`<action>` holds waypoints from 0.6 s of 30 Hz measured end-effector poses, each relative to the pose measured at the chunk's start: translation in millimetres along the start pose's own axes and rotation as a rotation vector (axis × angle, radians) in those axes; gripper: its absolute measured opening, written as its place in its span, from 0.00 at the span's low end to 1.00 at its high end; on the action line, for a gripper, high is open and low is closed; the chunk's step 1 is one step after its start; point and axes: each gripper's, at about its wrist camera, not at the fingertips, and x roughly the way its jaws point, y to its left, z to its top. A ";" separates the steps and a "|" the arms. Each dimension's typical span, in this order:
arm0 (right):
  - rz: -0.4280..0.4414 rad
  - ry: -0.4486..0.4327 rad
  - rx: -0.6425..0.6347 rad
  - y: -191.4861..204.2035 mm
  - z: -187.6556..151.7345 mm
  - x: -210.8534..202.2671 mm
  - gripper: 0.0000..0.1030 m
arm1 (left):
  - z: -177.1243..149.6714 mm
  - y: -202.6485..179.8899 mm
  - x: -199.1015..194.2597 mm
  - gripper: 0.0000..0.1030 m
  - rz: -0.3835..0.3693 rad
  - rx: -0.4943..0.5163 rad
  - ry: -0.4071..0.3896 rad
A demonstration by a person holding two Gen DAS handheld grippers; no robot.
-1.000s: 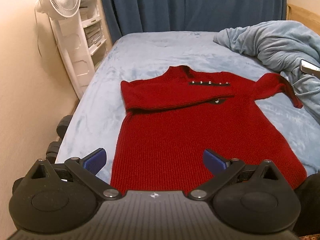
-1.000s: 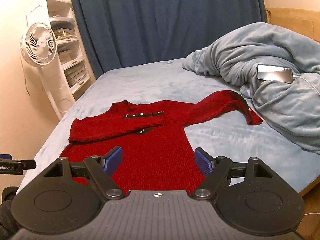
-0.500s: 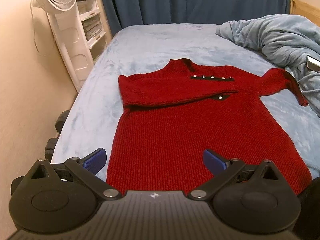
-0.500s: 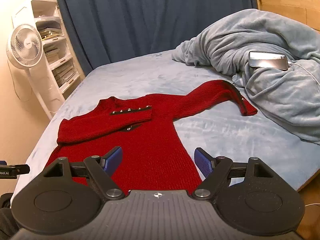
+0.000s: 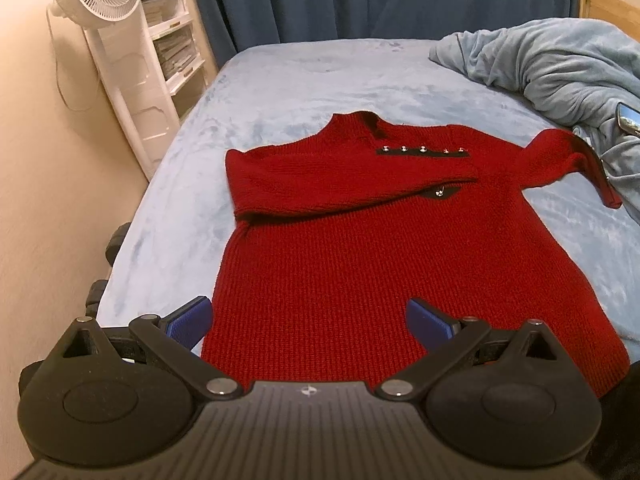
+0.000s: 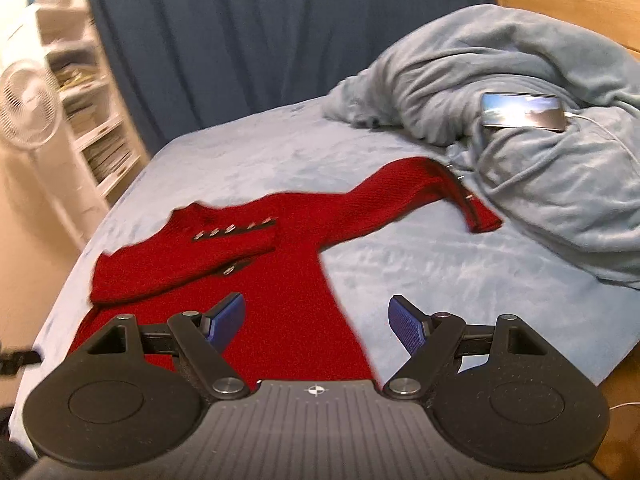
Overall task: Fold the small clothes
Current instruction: 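Open both tools to release the cardigan and lift them above it, then move the right tool to the sleeve cuff and close on it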
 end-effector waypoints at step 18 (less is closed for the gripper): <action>-0.420 0.070 0.018 -135.6 39.2 205.5 0.78 | 7.7 -8.6 50.5 1.00 0.037 0.003 0.120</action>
